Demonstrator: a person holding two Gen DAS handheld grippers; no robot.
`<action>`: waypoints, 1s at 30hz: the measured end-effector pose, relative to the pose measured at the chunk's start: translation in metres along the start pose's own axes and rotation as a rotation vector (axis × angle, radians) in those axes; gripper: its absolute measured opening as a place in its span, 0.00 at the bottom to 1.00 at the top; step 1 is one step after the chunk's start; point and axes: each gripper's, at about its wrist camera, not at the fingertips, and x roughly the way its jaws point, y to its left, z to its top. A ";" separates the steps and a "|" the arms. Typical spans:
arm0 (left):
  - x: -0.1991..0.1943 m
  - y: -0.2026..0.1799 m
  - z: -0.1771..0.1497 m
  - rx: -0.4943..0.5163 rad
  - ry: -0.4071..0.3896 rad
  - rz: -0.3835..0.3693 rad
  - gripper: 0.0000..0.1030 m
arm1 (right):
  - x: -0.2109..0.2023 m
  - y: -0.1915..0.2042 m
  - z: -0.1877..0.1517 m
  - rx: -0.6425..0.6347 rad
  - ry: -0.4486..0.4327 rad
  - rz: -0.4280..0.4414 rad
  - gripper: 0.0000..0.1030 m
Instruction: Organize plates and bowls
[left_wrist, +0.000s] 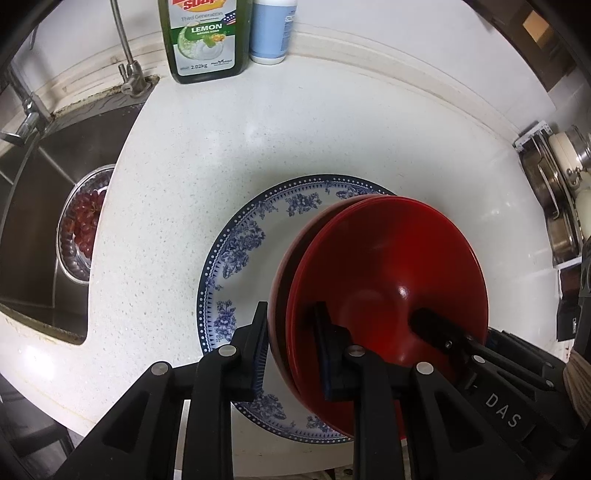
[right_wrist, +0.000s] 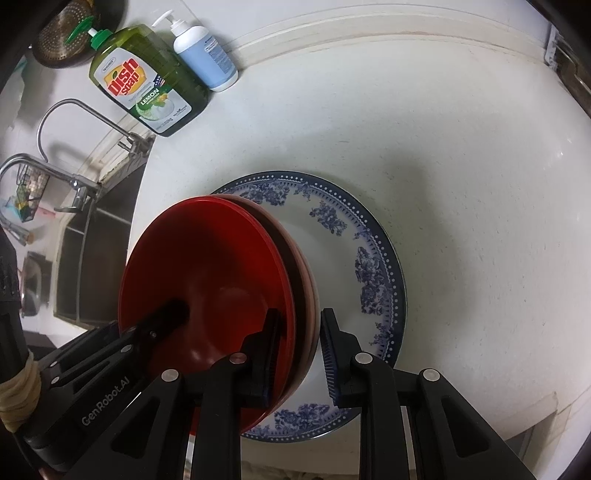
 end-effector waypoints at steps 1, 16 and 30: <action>0.000 0.000 0.000 0.003 -0.003 -0.001 0.27 | 0.000 0.000 0.000 -0.003 -0.001 0.001 0.25; -0.090 -0.017 -0.048 0.100 -0.427 0.139 0.83 | -0.094 0.008 -0.040 -0.076 -0.377 -0.156 0.66; -0.139 -0.043 -0.186 0.071 -0.664 0.209 0.89 | -0.158 -0.025 -0.156 -0.142 -0.689 -0.202 0.77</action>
